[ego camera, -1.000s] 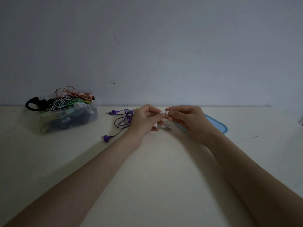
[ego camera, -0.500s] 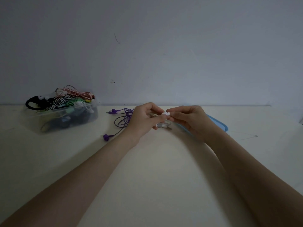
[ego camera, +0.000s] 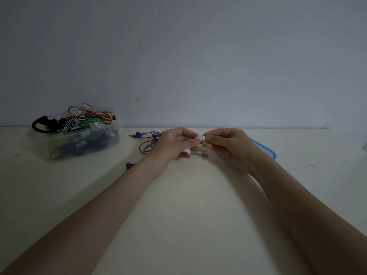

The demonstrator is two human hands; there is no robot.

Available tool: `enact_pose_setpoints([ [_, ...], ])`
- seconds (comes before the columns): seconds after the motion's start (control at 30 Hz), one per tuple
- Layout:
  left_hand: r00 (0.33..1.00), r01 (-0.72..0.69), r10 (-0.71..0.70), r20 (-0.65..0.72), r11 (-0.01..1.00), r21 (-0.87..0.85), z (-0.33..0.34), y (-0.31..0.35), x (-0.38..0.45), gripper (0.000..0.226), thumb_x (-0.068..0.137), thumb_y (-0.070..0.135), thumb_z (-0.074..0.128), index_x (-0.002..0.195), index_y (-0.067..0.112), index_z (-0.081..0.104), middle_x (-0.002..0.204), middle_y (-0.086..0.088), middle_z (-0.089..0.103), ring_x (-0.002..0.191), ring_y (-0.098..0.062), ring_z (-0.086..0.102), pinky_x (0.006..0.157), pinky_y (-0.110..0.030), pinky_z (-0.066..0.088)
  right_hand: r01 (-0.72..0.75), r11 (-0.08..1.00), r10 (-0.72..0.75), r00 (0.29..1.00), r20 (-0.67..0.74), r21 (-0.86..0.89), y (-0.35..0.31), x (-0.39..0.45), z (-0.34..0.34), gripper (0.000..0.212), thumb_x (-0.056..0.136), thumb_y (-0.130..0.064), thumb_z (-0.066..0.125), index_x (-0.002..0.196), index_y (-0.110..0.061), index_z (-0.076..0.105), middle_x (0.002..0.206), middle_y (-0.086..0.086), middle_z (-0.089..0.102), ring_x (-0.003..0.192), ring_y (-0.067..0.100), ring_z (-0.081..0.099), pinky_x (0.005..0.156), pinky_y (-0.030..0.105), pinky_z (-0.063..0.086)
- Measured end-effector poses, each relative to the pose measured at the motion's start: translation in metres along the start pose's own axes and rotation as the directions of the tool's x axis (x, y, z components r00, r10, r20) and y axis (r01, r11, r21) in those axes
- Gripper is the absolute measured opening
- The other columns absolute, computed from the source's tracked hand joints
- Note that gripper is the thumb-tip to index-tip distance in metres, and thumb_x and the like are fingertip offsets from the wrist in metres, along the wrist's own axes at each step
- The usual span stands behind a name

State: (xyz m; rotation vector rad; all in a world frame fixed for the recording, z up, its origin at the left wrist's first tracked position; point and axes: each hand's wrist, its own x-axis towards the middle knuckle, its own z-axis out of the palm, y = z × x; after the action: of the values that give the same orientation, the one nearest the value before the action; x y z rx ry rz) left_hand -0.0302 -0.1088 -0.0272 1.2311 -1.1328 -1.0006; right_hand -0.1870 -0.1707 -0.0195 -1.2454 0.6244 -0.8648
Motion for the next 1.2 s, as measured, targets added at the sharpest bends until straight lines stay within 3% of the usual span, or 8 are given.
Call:
enact_pose_setpoints([
  [0.27,1.0,0.009,-0.01,-0.03,1.0,-0.004,0.002,0.0,0.0,0.007,0.082,0.013,0.069,0.083,0.013,0.062,0.066,0.007,0.067,0.058,-0.002,0.063,0.048,-0.014,0.046,0.05,0.996,-0.051,0.999,-0.004,-0.076,0.0,0.002,0.0,0.009,0.084,0.005,0.058,0.083,0.002,0.067,0.075,0.01,0.07,0.067,0.014,0.066,0.071,0.018,0.055],
  [0.43,0.993,-0.083,0.105,-0.057,0.951,0.298,-0.002,-0.004,0.002,0.013,0.081,0.015,0.07,0.074,0.02,0.061,0.069,0.006,0.066,0.042,-0.002,0.054,0.042,-0.016,0.038,0.106,0.917,-0.127,0.992,-0.03,-0.384,0.002,0.003,0.005,0.008,0.083,0.005,0.063,0.077,0.001,0.067,0.07,0.014,0.065,0.062,0.016,0.063,0.063,0.019,0.053],
  [0.53,0.989,-0.124,0.145,-0.032,0.923,0.364,-0.001,-0.006,0.004,0.017,0.08,0.012,0.071,0.071,0.021,0.06,0.072,0.003,0.065,0.046,-0.003,0.055,0.047,-0.022,0.049,0.078,0.899,-0.106,0.993,-0.042,-0.432,0.005,0.005,0.005,0.01,0.081,0.004,0.066,0.072,-0.001,0.067,0.065,0.01,0.065,0.06,0.018,0.061,0.062,0.02,0.054],
  [0.73,0.996,0.089,-0.092,0.006,0.975,0.202,-0.007,0.01,0.001,0.01,0.091,0.019,0.059,0.091,0.013,0.066,0.086,0.0,0.069,0.066,-0.011,0.069,0.065,-0.028,0.056,0.08,0.824,-0.146,0.986,-0.075,-0.56,0.002,0.007,0.0,0.011,0.08,0.002,0.067,0.071,-0.005,0.068,0.059,0.006,0.062,0.055,0.018,0.054,0.053,0.025,0.04],
  [0.83,0.989,0.13,-0.145,0.037,0.955,0.265,-0.01,0.019,-0.001,0.016,0.094,0.026,0.052,0.097,0.017,0.065,0.093,0.005,0.069,0.06,-0.011,0.067,0.062,-0.024,0.05,0.094,0.708,-0.206,0.975,-0.078,-0.7,0.0,0.01,0.001,0.005,0.081,-0.003,0.065,0.082,-0.004,0.07,0.066,0.004,0.065,0.054,0.013,0.056,0.053,0.018,0.042],
  [0.93,0.987,0.132,-0.152,0.054,0.954,0.267,-0.014,0.024,-0.002,0.016,0.095,0.022,0.05,0.102,0.014,0.062,0.101,0.002,0.064,0.06,-0.011,0.067,0.052,-0.019,0.051,0.092,0.55,-0.193,0.981,-0.019,-0.83,0.003,0.012,0.007,0.017,0.083,-0.012,0.066,0.1,-0.009,0.068,0.088,0.002,0.067,0.06,0.009,0.056,0.054,0.011,0.039],
  [1.03,0.988,0.133,-0.15,0.041,0.951,0.278,-0.021,0.025,-0.005,0.013,0.094,0.011,0.051,0.096,0.011,0.063,0.098,-0.008,0.064,0.073,-0.021,0.066,0.054,-0.021,0.053,0.094,0.259,-0.115,0.991,0.066,-0.961,0.011,0.011,0.017,0.032,0.084,-0.02,0.065,0.115,-0.014,0.062,0.108,0.003,0.064,0.09,0.017,0.058,0.065,0.015,0.03],
  [1.2,0.994,0.108,-0.102,-0.036,0.939,0.327,-0.027,0.018,-0.018,0.017,0.082,-0.007,0.06,0.09,0.007,0.066,0.086,-0.008,0.061,0.077,-0.019,0.062,0.072,-0.025,0.057,0.188,0.264,-0.246,0.962,0.122,-0.946,0.013,0.007,0.029,0.02,0.081,-0.016,0.068,0.098,-0.007,0.069,0.098,0.007,0.067,0.082,0.016,0.055,0.063,0.019,0.03],
])
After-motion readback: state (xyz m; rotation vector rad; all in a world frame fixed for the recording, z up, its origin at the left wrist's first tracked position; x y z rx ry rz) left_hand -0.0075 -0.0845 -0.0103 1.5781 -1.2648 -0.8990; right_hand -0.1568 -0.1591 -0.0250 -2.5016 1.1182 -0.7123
